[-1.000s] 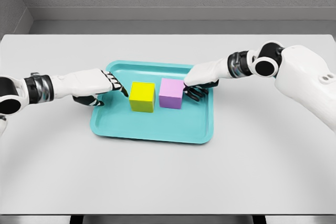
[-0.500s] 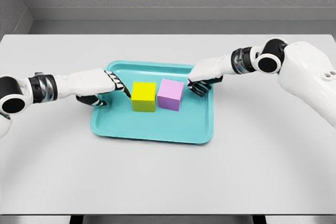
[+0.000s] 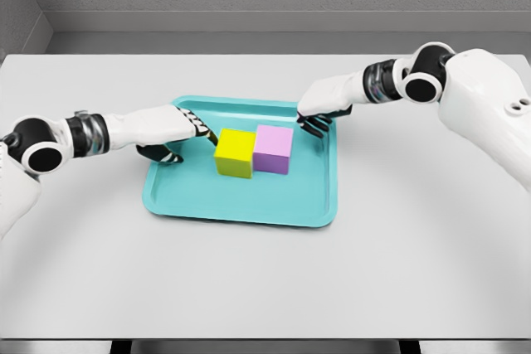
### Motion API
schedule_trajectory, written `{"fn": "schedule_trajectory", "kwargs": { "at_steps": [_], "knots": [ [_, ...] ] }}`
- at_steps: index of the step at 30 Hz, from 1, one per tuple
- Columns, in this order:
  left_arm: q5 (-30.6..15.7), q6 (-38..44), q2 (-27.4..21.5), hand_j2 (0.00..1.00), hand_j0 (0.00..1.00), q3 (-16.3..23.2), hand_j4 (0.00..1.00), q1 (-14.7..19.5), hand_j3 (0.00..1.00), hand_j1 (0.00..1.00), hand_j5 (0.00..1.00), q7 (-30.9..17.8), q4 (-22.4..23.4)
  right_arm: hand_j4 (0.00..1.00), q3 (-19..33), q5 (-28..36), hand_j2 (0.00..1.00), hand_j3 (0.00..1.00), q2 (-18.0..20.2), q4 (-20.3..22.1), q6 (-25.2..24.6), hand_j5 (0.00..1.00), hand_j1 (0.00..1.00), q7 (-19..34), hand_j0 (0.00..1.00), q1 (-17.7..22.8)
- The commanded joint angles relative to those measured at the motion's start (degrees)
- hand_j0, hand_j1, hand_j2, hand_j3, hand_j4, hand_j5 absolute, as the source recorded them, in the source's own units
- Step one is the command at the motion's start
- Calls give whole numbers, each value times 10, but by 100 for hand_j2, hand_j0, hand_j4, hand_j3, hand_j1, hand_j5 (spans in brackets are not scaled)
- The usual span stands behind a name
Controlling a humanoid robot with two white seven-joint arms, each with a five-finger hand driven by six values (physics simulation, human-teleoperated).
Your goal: Push two cubes
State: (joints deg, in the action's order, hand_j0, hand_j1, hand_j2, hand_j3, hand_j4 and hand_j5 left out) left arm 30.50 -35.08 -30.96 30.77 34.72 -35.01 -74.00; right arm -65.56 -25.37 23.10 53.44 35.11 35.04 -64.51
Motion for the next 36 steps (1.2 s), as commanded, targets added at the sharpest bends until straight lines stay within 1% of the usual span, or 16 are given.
{"fn": "schedule_trajectory", "kwargs": {
  "at_steps": [1,7,8,9,13,14,15,16,20,22,25,27,30,34,35,36],
  "knots": [
    [-2,1,2,75,75,0,75,0,75,75,75,0,1,12,1,1,12,12,-4,-1,-1,12,12,0,12,0],
    [-11,1,-11,75,75,-5,75,-7,75,75,75,0,-3,12,0,0,12,12,-4,-1,-1,12,12,0,12,-1],
    [-23,1,-21,75,75,-6,75,-8,75,75,75,0,-18,12,1,-8,12,12,-4,-1,-1,12,12,0,12,-4],
    [-47,1,-53,75,75,-6,75,-11,75,75,75,0,-47,12,1,-15,12,12,-5,-1,-1,12,12,0,12,-7],
    [-64,1,-74,75,75,-6,75,-11,75,75,75,0,-54,12,0,-17,12,12,-19,-1,-1,12,12,0,12,-13],
    [-72,1,-79,75,75,-6,75,-11,75,75,75,0,-62,12,0,-17,12,12,-22,-1,-1,12,12,0,12,-13],
    [-83,1,-101,75,75,-5,75,-13,75,75,75,0,-93,12,0,-18,12,12,-24,-1,-1,12,12,0,12,-14],
    [-98,1,-114,75,75,-7,75,-32,75,75,75,0,-119,12,-1,-30,12,12,-31,-1,-1,12,12,0,12,-18],
    [-110,1,-161,75,75,-19,75,-83,75,75,75,0,-183,12,-1,-32,12,12,-31,1,-1,12,12,0,12,-18],
    [-109,1,-161,75,75,-29,75,-96,75,75,75,0,-200,12,-1,-33,12,12,-34,-1,-1,12,12,0,12,-18],
    [-112,1,-152,75,75,-29,75,-102,75,75,75,0,-200,12,-1,-34,12,12,-35,1,-1,12,12,0,12,-18],
    [-136,1,-152,77,77,-29,77,-101,77,77,77,0,-199,12,-1,-39,12,12,-35,2,-1,12,12,0,12,-18],
    [-130,1,-129,80,80,-24,80,-98,80,80,80,0,-194,12,0,-46,12,12,-38,-1,-1,12,12,0,12,-22],
    [-113,1,-82,83,83,-22,83,-95,83,83,83,0,-136,12,0,-62,12,12,-46,-3,-3,12,12,0,12,-23],
    [-92,1,-69,84,84,-22,84,-96,84,84,84,0,-130,12,-1,-63,12,12,-47,-3,-7,12,12,0,12,-23],
    [-92,1,-69,84,84,-22,84,-97,84,84,84,0,-128,12,-1,-64,12,12,-51,-8,-7,12,12,0,12,-23]
  ]
}}
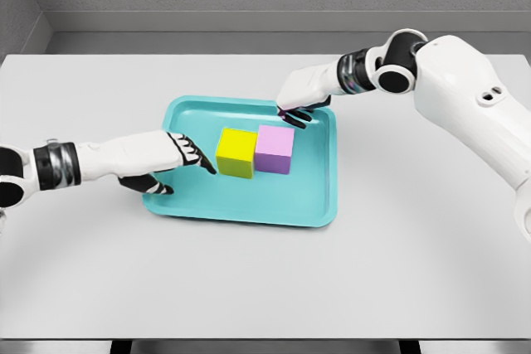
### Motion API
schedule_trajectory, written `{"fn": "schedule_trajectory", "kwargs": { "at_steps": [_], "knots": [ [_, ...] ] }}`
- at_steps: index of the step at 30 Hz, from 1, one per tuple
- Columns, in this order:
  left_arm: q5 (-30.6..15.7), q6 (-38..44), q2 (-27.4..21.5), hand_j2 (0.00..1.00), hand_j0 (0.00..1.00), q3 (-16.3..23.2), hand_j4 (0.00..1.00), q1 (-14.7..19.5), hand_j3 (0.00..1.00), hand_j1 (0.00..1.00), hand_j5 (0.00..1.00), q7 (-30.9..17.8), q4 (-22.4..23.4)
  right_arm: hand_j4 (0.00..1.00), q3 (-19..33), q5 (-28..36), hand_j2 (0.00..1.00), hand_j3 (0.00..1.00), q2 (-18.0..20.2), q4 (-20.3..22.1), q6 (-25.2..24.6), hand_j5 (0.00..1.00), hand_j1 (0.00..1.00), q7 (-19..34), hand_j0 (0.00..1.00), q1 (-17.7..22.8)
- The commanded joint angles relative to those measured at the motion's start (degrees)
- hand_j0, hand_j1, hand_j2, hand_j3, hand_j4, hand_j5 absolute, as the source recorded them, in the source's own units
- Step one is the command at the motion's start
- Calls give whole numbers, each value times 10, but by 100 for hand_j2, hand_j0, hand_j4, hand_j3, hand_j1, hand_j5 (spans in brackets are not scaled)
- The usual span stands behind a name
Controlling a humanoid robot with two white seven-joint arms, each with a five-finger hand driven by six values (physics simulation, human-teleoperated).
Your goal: Push two cubes
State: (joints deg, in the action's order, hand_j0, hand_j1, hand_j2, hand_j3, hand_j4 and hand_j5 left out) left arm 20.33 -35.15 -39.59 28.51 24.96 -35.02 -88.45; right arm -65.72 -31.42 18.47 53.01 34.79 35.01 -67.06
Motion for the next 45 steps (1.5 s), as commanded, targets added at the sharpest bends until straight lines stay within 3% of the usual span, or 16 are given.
{"fn": "schedule_trajectory", "kwargs": {
  "at_steps": [1,3,26,30,37,45],
  "knots": [
    [8,2,17,83,83,1,83,0,83,83,83,0,13,12,0,-9,12,12,-11,-9,-3,12,12,0,12,0],
    [3,2,17,82,82,18,82,-2,82,82,82,0,1,12,-2,-9,12,12,-13,-9,-3,12,12,0,12,-1],
    [-14,2,28,82,82,41,82,-11,82,82,82,0,-25,14,13,-7,14,14,-1,-16,-9,14,14,0,14,-8],
    [-25,2,14,82,82,37,82,-12,82,82,82,0,-27,15,21,-7,15,15,14,-17,-9,15,15,0,15,-11],
    [-51,2,11,79,79,44,79,-21,79,79,79,0,-76,16,20,-7,16,16,35,-15,2,16,16,0,16,-6],
    [-49,2,21,79,79,44,79,-8,79,79,79,0,-71,18,20,-6,18,18,46,-12,2,18,18,0,18,-7]
  ]
}}
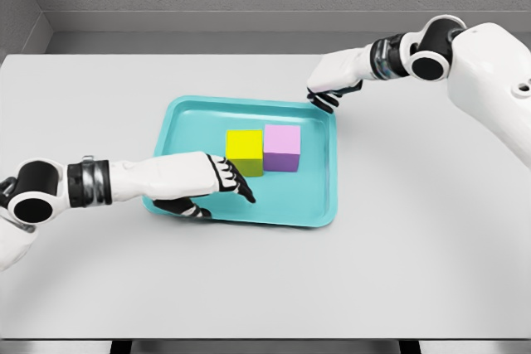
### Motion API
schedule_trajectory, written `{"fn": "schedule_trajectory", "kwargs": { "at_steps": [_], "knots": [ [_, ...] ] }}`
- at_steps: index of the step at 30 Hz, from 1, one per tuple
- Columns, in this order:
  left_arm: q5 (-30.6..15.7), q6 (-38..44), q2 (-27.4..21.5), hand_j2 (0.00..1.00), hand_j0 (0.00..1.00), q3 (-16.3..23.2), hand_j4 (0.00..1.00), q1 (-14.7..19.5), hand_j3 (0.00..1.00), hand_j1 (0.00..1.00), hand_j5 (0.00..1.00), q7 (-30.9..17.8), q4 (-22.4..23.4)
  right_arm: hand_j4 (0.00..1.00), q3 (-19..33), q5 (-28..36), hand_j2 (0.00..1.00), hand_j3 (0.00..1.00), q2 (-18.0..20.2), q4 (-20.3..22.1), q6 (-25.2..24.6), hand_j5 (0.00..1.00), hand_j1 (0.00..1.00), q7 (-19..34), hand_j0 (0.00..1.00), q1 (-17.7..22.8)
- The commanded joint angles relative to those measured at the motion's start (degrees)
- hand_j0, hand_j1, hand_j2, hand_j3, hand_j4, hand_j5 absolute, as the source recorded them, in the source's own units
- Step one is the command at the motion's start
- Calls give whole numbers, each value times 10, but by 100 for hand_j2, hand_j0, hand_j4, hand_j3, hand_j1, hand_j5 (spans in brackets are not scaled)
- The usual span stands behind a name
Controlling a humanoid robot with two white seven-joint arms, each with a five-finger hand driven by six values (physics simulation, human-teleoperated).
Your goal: Push two cubes
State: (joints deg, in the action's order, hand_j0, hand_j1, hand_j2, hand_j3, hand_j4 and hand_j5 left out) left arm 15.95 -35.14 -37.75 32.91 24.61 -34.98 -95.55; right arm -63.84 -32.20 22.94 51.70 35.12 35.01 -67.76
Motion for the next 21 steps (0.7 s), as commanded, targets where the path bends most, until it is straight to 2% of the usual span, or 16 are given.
{"fn": "schedule_trajectory", "kwargs": {
  "at_steps": [1,5,6,7,14,17,21],
  "knots": [
    [-5,1,2,79,79,0,79,1,79,79,79,0,6,18,0,2,18,18,2,1,-1,18,18,0,18,0],
    [-7,1,20,80,80,4,80,10,80,80,80,0,34,18,-7,2,18,18,2,2,-1,18,18,0,18,2],
    [-7,1,24,80,80,28,80,19,80,80,80,0,44,18,-7,2,18,18,1,3,-1,18,18,0,18,2],
    [-7,1,30,80,80,35,80,25,80,80,80,0,47,18,-7,2,18,18,1,3,-1,18,18,0,18,2],
    [-7,1,35,80,80,38,80,25,80,80,80,0,48,18,-23,3,18,18,4,11,-1,18,18,0,18,2],
    [-5,1,48,81,81,39,81,29,81,81,81,0,72,18,-31,3,18,18,4,14,-1,18,18,0,18,2],
    [-4,1,48,81,81,39,81,30,81,81,81,0,84,19,-35,3,19,19,6,19,-1,19,19,0,19,2]
  ]
}}
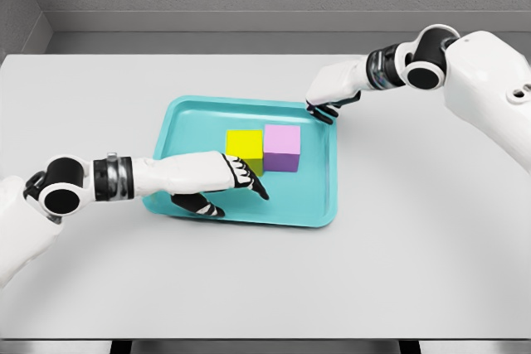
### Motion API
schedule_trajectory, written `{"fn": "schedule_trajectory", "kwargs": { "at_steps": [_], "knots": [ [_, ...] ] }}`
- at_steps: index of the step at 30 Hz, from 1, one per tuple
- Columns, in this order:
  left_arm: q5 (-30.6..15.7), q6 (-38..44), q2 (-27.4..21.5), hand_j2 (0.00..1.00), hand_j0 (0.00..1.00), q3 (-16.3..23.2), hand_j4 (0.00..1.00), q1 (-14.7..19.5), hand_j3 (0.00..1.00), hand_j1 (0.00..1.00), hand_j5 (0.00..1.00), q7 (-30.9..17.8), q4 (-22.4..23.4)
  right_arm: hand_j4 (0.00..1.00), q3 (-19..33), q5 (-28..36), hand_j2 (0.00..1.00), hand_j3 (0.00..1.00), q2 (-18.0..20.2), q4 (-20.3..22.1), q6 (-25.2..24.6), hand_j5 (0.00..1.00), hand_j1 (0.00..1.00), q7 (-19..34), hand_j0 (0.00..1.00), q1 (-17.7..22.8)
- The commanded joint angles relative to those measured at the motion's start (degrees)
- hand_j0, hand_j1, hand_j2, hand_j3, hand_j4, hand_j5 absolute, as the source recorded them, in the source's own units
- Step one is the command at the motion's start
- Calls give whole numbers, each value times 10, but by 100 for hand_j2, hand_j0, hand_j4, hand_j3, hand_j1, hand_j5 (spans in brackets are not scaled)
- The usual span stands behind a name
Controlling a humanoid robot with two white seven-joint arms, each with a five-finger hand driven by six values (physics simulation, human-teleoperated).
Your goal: Push two cubes
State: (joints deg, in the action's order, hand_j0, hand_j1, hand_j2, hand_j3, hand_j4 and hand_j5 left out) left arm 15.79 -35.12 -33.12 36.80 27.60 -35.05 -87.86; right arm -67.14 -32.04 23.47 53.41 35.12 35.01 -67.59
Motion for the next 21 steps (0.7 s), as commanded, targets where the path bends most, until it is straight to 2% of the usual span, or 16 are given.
{"fn": "schedule_trajectory", "kwargs": {
  "at_steps": [1,12,21],
  "knots": [
    [-2,1,2,81,81,-1,81,0,81,81,81,0,8,19,-2,1,19,19,2,2,-1,19,19,0,19,0],
    [-2,1,2,82,82,0,82,7,82,82,82,0,12,18,-3,2,18,18,8,2,-1,18,18,0,18,1],
    [1,1,3,82,82,3,82,16,82,82,82,0,32,18,-27,9,18,18,9,12,-1,18,18,0,18,-1]
  ]
}}
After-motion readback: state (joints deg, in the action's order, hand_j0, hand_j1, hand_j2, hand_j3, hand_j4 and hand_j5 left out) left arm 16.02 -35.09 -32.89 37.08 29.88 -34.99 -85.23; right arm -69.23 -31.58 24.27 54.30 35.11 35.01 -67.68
